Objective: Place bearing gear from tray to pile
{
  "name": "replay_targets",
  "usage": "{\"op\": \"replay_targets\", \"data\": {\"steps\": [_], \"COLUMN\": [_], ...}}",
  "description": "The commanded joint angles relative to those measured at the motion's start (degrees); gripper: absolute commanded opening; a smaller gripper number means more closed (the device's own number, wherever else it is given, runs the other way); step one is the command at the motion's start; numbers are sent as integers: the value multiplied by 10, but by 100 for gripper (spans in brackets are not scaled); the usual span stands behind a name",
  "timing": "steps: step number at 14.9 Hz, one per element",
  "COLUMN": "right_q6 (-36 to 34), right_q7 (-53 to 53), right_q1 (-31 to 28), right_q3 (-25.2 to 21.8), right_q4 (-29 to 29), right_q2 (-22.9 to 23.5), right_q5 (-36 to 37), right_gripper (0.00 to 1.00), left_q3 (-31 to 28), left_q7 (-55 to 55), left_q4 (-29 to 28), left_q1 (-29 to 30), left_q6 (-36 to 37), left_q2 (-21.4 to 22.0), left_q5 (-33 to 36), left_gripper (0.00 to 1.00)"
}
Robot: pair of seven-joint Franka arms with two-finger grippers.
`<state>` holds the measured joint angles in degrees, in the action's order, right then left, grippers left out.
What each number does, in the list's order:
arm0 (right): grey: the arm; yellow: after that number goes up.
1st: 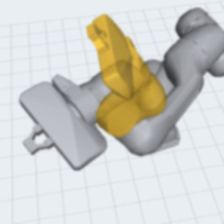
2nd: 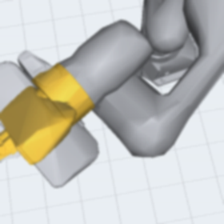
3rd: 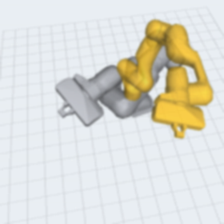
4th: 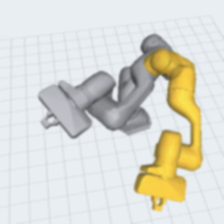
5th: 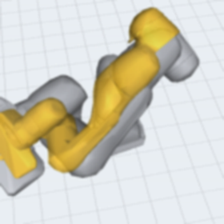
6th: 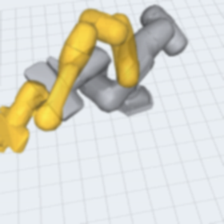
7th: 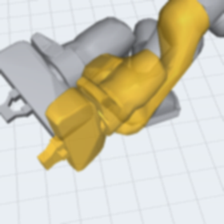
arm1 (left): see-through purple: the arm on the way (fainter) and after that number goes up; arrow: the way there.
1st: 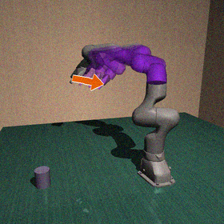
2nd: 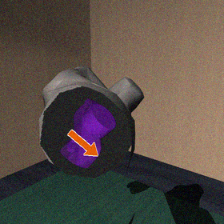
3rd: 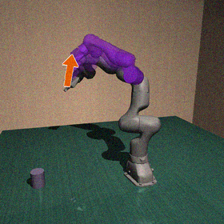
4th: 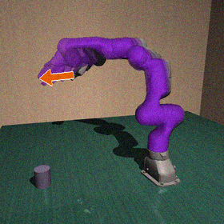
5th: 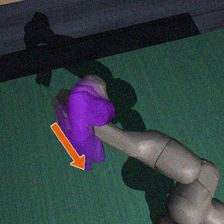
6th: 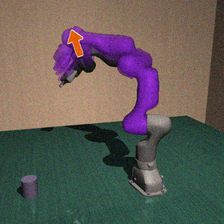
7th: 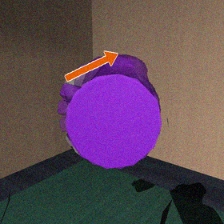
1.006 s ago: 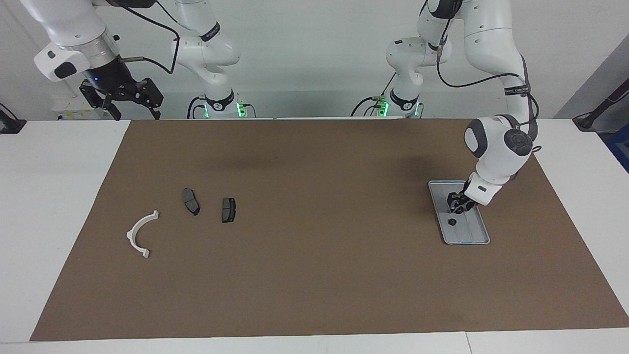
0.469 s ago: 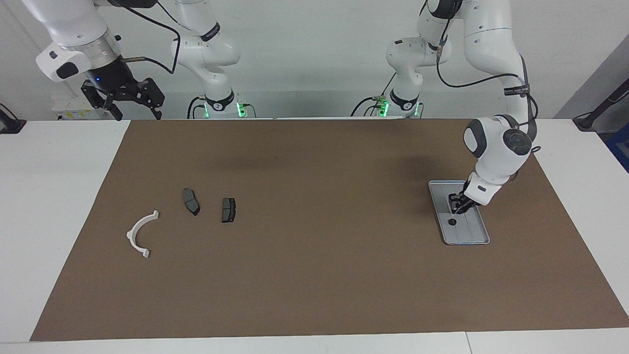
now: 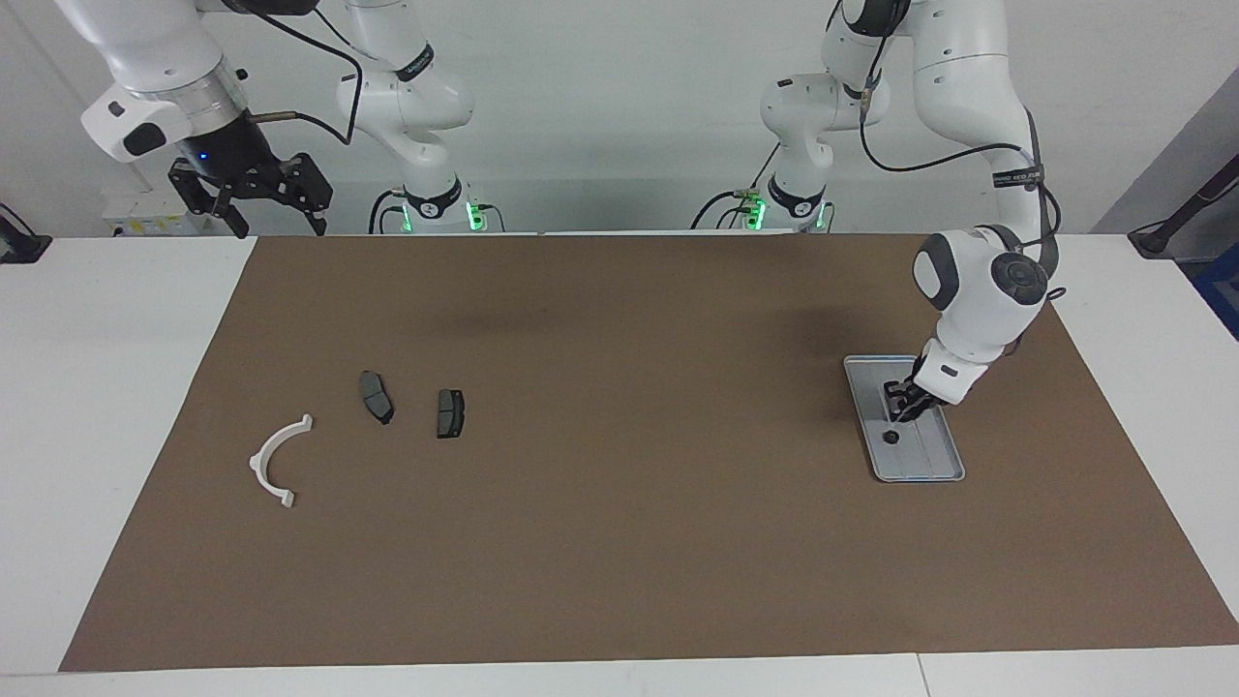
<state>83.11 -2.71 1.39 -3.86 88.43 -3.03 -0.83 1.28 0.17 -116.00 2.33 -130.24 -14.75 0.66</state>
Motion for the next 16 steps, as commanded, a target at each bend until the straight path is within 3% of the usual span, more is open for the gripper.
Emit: {"op": "replay_targets", "data": {"steps": [1,3,8,16], "right_q6": [5,12,21,72], "right_q7": [9,13,35,83], "right_q1": [39,77,121,309], "right_q3": [-33,-69,-99,-233], "right_q4": [6,7,7,10], "right_q2": [-4,-2,-1,2], "right_q5": [9,9,7,0], "right_gripper": [100,100,100,100], "left_q3": [0,6,7,7], "left_q7": [18,58,225,506], "left_q4": [38,56,78,110], "left_q1": [-7,-22,-98,-240], "left_q6": [75,95,101,55], "left_q2": [24,27,28,4], "left_q5": [7,7,6,0], "left_gripper": [0,0,0,0]}}
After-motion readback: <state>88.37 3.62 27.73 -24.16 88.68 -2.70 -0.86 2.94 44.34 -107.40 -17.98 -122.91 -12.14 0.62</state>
